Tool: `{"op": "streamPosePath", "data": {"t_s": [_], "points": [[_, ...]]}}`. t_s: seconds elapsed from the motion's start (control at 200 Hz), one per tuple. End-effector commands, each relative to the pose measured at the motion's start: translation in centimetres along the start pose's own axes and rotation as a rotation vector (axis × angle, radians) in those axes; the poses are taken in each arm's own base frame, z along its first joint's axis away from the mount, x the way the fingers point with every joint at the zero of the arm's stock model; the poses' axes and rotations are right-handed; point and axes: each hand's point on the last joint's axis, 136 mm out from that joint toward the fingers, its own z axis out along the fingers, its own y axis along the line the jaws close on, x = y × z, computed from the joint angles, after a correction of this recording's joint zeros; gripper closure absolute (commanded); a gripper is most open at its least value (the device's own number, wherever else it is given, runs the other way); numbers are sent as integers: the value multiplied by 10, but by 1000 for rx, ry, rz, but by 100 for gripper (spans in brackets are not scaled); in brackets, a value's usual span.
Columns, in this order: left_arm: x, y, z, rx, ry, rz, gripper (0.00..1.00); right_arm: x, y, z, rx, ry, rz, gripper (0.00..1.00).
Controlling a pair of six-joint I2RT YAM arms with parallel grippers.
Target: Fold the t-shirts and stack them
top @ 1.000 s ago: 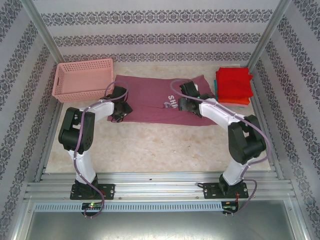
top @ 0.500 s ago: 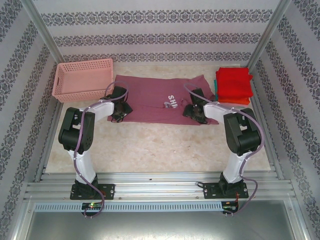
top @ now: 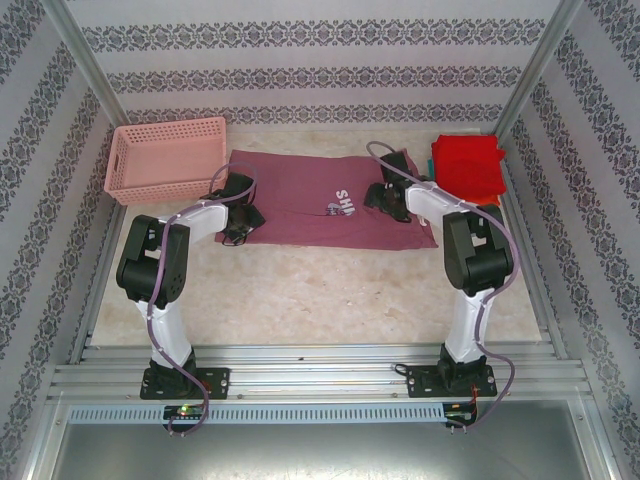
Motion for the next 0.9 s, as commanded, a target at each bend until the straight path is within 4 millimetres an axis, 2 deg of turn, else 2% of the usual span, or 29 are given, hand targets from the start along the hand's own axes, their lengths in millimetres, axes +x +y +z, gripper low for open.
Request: {"op": "streamPosePath", "data": {"t_s": [0.0,0.175,0.305,0.39,0.639,0.899], "points": [[8,18,5,-58,31,19,43,-9,-7,12,32,31,-29,31],[9,22,5,-68,29,24,43,-44,-9,8,83,-35,-65,28],[11,24,6,-72,35,14,42,-54,-6,-7,89,-66,-81,26],[13,25,6,-68,45,-4,42,-38,-6,-8,75,-54,-70,26],[24,33,8,-67,74,-2,40,36,-20,8,19,84,25,26],[47,60,-1,-94,109,-2,39,83,-40,-17,61,164,73,25]]}}
